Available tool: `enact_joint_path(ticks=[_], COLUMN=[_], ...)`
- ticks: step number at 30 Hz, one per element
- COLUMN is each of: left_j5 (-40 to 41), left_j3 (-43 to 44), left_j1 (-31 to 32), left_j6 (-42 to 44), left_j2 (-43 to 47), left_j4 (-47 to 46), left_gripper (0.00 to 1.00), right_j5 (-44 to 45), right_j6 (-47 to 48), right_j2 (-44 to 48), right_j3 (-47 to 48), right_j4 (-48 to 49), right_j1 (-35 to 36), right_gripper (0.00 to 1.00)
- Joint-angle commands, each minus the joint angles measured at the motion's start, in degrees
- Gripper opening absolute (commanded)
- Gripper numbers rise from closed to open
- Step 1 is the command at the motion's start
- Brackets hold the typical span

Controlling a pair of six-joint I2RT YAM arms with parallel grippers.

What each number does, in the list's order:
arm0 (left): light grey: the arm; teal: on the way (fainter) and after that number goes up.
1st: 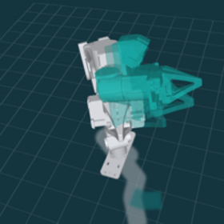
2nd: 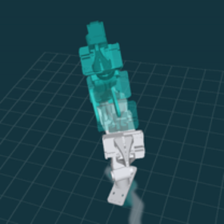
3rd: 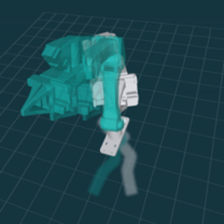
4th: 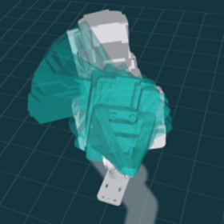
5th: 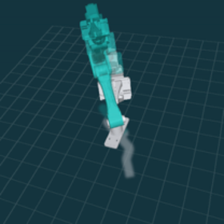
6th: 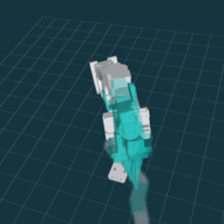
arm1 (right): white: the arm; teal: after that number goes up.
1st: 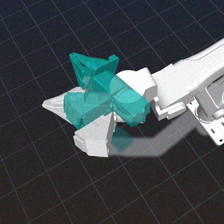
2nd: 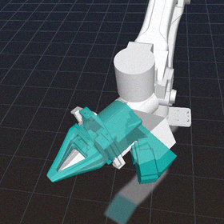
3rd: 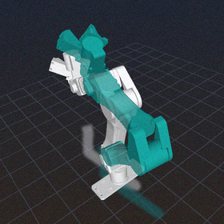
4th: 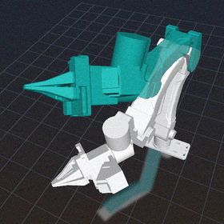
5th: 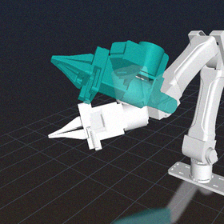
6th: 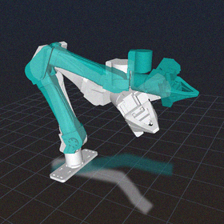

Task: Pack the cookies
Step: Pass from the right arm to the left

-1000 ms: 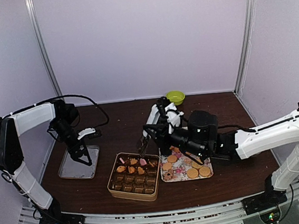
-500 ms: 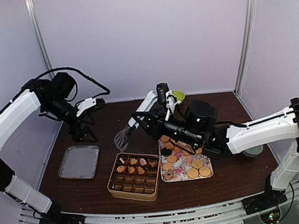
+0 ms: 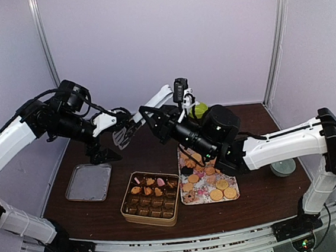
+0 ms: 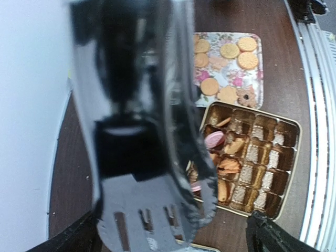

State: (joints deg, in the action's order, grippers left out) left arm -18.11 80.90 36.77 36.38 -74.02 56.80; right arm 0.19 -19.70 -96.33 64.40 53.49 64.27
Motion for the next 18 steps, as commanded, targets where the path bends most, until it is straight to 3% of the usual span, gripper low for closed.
enact_joint_path(ticks=[1, 14, 18], left_j5=[10.88, 11.18, 13.12], left_j3=[-0.69, -3.18, -4.37], left_j1=[1.13, 5.32, 5.49], left_j6=[-3.59, -4.07, -4.45], left_j2=[1.01, 2.33, 3.18], left_j4=[-12.79, -16.30, -18.31], left_gripper=[0.98, 0.90, 0.81], right_j5=[3.00, 6.73, 6.93], right_j6=[2.33, 5.20, 4.95], right_j2=[-1.18, -5.12, -5.44], right_j3=[1.93, 5.68, 6.00], right_j4=[4.08, 5.37, 6.21], right_j1=[1.03, 2.84, 2.93], right_gripper=[0.25, 0.26, 0.26])
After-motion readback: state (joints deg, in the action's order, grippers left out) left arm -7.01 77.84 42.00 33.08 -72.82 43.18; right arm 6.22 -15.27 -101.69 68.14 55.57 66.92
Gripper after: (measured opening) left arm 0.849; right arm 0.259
